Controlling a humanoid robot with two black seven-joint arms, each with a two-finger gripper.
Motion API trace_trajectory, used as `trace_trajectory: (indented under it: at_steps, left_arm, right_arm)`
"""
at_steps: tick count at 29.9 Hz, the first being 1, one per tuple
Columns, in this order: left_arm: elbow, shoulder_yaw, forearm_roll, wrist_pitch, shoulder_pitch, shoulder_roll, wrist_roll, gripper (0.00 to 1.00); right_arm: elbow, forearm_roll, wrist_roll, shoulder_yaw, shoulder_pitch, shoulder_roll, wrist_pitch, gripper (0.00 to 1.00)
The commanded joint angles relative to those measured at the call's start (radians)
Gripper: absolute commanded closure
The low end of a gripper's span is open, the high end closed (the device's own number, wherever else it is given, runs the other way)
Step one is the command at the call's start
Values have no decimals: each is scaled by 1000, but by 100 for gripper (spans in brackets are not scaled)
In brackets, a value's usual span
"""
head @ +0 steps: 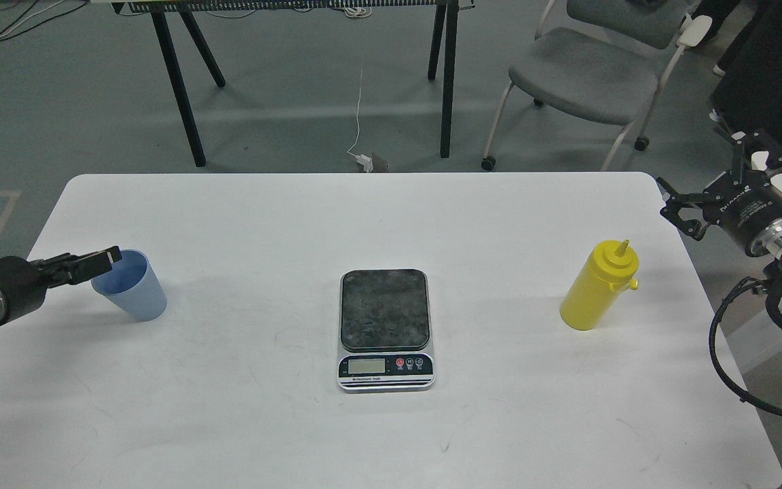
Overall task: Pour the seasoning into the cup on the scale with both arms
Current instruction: 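Grasp the blue cup with the left gripper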
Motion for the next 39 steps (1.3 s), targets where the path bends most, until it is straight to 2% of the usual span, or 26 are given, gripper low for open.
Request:
trace_trajectory:
  at_steps: [1, 4, 10, 16, 19, 26, 31, 33, 39]
  left_arm:
    - [6, -1, -4, 13, 14, -4, 0, 1]
    - [6, -1, -9, 22, 15, -6, 0, 2]
    - [6, 0, -6, 28, 17, -6, 0, 19]
    - [20, 0, -1, 28, 24, -9, 0, 21]
    - [20, 2, 4, 30, 29, -14, 0, 27]
    - [20, 49, 7, 38, 51, -7, 0, 49]
    - [21, 73, 4, 51, 37, -6, 0, 79]
    - [23, 71, -3, 51, 35, -4, 0, 88]
    - [21, 71, -9, 50, 14, -3, 0, 97]
  right_arm:
    - [-1, 0, 0, 0, 0, 0, 0, 1]
    - [-1, 0, 0, 0, -1, 0, 0, 1]
    - [-1, 0, 0, 0, -1, 3, 0, 1]
    - [-1, 0, 0, -1, -1, 3, 0, 1]
    - [-1, 0, 0, -1, -1, 4, 0, 1]
    - [-4, 0, 0, -1, -1, 4, 0, 1]
    - [-3, 0, 0, -3, -1, 4, 0, 1]
    - [-3, 0, 0, -3, -1, 9, 0, 1]
    - [-4, 0, 0, -3, -1, 14, 0, 0]
